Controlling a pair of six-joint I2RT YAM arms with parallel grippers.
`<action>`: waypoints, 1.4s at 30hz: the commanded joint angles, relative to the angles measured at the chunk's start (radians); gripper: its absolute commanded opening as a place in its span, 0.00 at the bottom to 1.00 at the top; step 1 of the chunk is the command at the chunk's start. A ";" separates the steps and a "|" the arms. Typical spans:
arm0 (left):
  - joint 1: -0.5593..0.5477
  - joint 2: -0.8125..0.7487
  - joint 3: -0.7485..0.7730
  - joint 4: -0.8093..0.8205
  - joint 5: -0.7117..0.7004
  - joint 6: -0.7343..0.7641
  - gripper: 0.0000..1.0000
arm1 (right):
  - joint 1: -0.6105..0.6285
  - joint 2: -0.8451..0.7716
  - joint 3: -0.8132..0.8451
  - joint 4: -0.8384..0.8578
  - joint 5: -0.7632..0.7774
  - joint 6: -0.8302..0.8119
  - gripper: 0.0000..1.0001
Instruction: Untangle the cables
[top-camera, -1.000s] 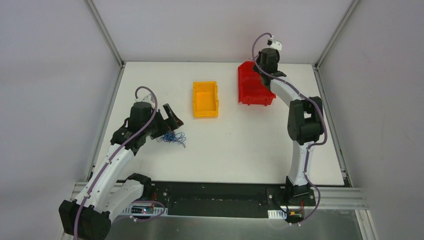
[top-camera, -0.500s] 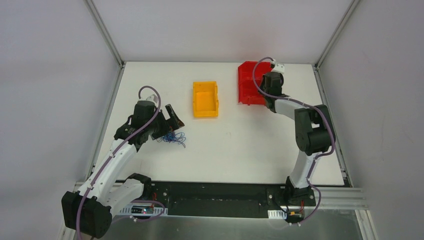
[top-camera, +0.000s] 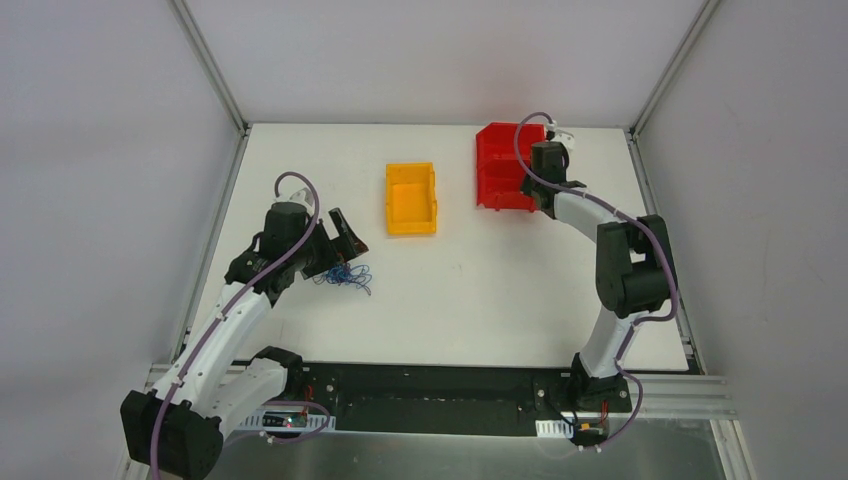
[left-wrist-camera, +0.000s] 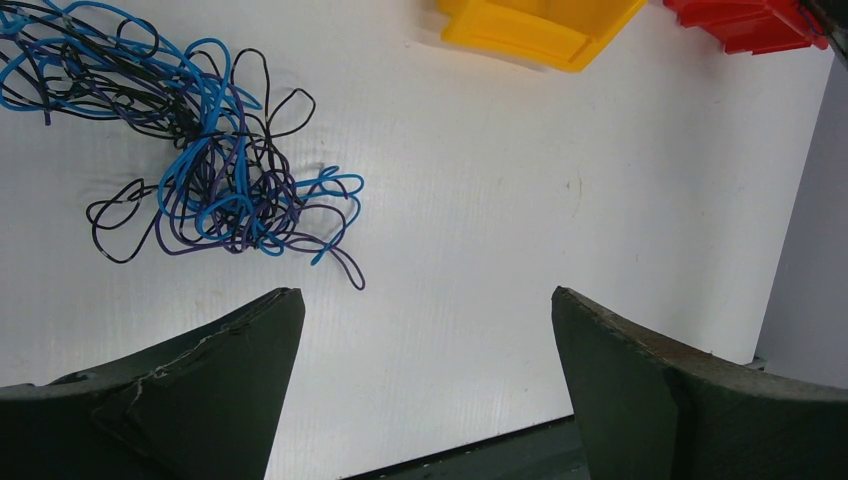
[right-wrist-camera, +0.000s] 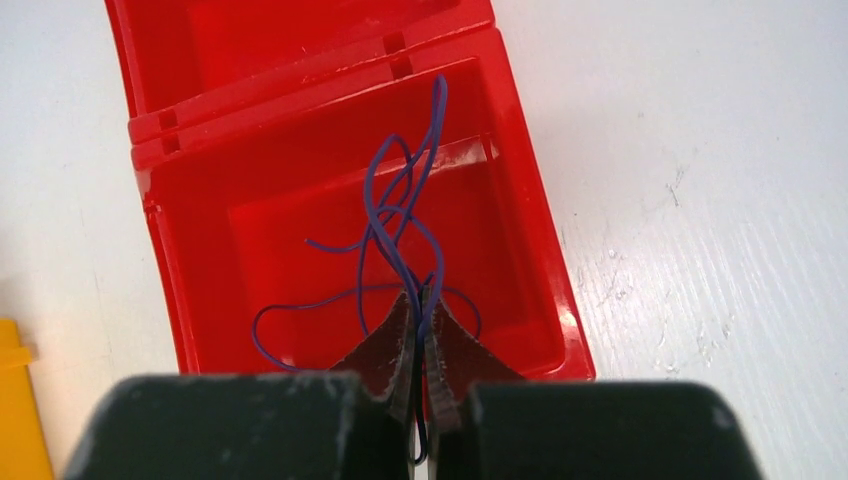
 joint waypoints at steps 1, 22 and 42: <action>-0.006 -0.035 0.009 0.021 0.016 0.015 0.99 | 0.002 0.003 0.049 -0.184 0.012 0.063 0.00; -0.006 -0.055 -0.013 0.023 0.036 -0.003 0.99 | 0.002 -0.063 -0.018 -0.458 -0.051 0.113 0.00; -0.006 -0.041 0.003 0.022 0.063 0.006 0.99 | -0.004 0.114 0.150 -0.597 -0.123 0.145 0.00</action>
